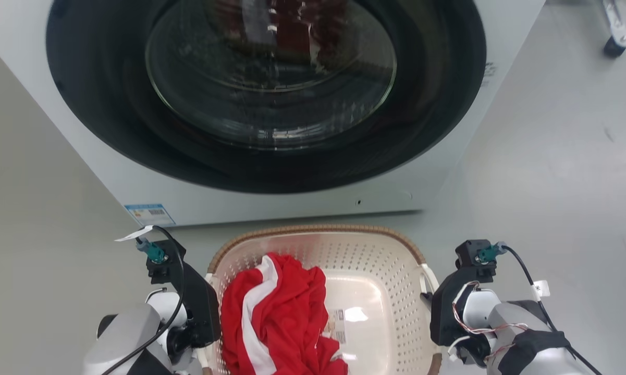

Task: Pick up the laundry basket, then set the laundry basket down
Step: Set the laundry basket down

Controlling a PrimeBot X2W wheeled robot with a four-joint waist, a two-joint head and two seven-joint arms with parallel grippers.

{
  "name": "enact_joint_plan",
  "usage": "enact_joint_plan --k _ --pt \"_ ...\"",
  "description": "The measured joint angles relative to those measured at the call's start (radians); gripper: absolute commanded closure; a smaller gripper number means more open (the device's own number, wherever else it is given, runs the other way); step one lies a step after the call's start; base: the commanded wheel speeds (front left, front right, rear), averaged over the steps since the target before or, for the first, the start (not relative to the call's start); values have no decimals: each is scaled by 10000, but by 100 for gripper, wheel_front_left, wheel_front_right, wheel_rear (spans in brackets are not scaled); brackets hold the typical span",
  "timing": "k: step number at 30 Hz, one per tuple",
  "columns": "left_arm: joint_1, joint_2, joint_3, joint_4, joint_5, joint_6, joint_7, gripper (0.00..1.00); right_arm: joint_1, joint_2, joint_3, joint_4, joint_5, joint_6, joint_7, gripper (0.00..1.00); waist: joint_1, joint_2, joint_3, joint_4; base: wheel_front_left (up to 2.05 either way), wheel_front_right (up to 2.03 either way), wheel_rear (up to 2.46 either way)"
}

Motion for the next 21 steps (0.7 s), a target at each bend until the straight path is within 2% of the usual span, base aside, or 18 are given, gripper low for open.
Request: enact_joint_plan --k 21 --pt "-988 109 -6 -190 462 10 -2211 100 -1314 -136 194 -454 -639 -353 -2036 100 1 1 2898 24 0 0 0"
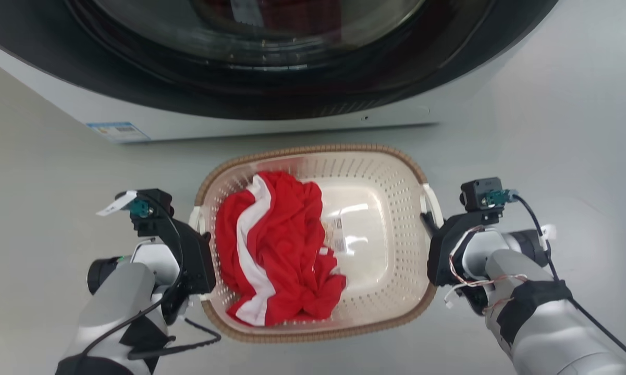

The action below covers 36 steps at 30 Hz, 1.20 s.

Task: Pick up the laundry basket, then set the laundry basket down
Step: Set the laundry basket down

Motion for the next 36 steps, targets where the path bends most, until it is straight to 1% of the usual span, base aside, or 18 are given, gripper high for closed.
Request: enact_joint_plan --k 3,11,21,31,36 --pt "-258 6 -12 -42 42 0 -255 100 -245 -52 38 -48 -59 -77 -257 100 0 0 422 -7 0 0 0" --pt "-944 -10 -82 -128 382 73 -784 100 -858 -226 102 -96 -249 -153 -821 100 0 0 1542 -6 0 0 0" --pt "-1195 -123 -163 121 491 73 -1323 100 -1056 -257 205 130 -343 -159 -1269 100 -2 0 2623 87 0 0 0" --pt "-1420 -153 -244 353 548 71 -1710 100 -1263 -240 311 334 -451 -144 -1478 100 -2 0 3088 112 0 0 0" --pt "-1500 -207 -288 481 552 63 -1831 100 -1263 -236 314 449 -458 -82 -1580 100 -2 0 3199 106 0 0 0"
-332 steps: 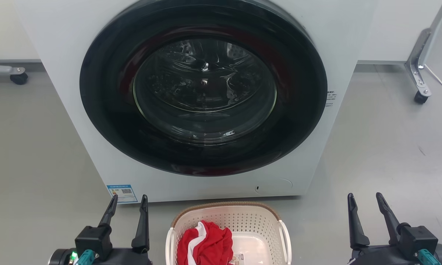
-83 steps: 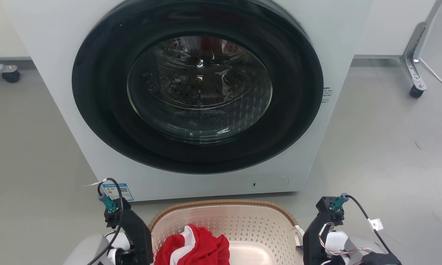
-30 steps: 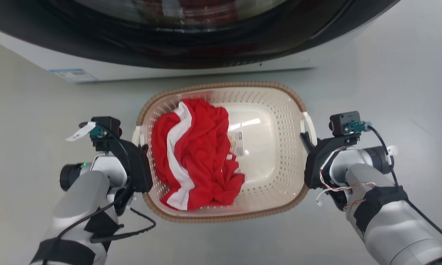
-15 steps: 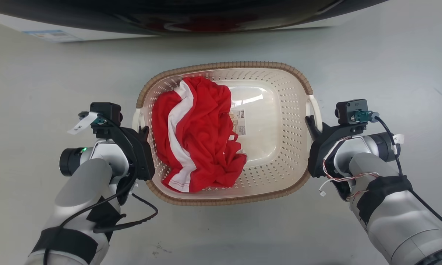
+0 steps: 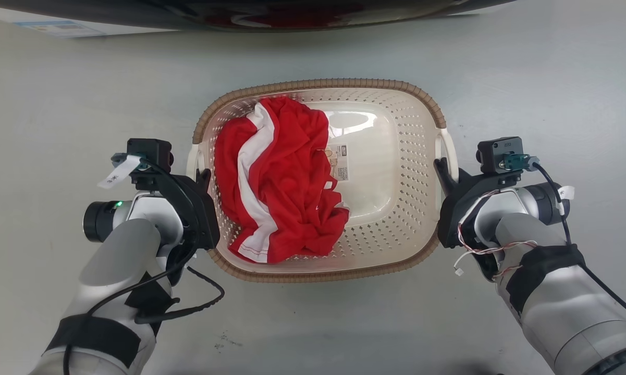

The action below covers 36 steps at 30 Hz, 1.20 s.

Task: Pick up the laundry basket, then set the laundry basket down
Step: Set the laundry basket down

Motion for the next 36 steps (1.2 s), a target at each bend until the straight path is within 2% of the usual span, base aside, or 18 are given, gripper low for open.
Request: enact_joint_plan --k 14,15,16,17,18,32,36 --pt "-41 -92 -130 328 61 -2 -297 100 -39 13 148 221 -84 100 -209 100 -2 -2 96 -20 0 0 0" --pt "-60 -98 -130 347 61 -2 -297 100 -51 13 161 226 -98 102 -211 96 -2 -2 100 -17 0 0 0" --pt "-80 -98 -157 355 67 -2 -316 78 -66 13 176 236 -105 111 -224 57 -2 -2 104 -13 0 0 0" --pt "-94 -98 -176 366 82 -2 -355 37 -83 13 207 232 -123 117 -303 0 -2 -2 107 -9 0 0 0" --pt "-119 -98 -174 378 82 -2 -355 0 -99 12 226 228 -165 153 -380 0 -2 -2 107 -6 0 0 0" --pt "-248 -71 -222 602 84 -2 -635 0 -196 -98 357 242 -247 230 -1037 0 -2 -2 -120 67 0 0 0" --pt "-177 -115 -242 608 75 -2 -991 0 -146 -84 316 255 -213 245 -1191 0 -2 -2 -391 62 0 0 0"
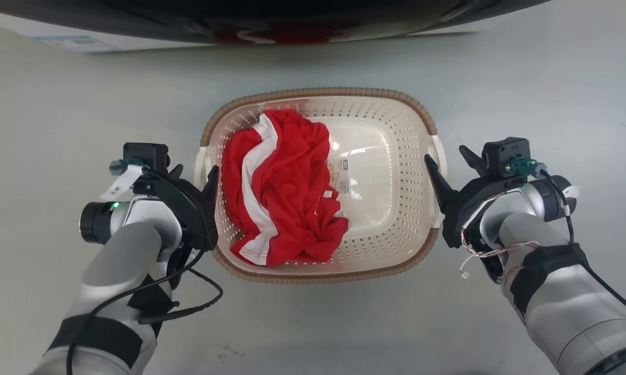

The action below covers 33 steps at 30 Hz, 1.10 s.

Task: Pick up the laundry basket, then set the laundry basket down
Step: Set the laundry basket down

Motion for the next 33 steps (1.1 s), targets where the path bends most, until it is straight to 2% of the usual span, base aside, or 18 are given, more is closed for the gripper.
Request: enact_joint_plan --k 15,29,33 --pt "894 6 -128 13 31 -2 -1522 0 840 38 -119 148 173 44 -288 0 0 0 -1616 -111 0 0 0" --pt "1814 69 -81 -165 35 0 -1948 0 1845 -65 -625 -107 545 40 -431 0 0 -1 -3342 -98 0 0 0" --pt "2127 125 67 -366 35 35 -2004 0 2277 -67 -807 -541 604 -73 -433 0 -1 -1 -3854 -61 0 0 0"
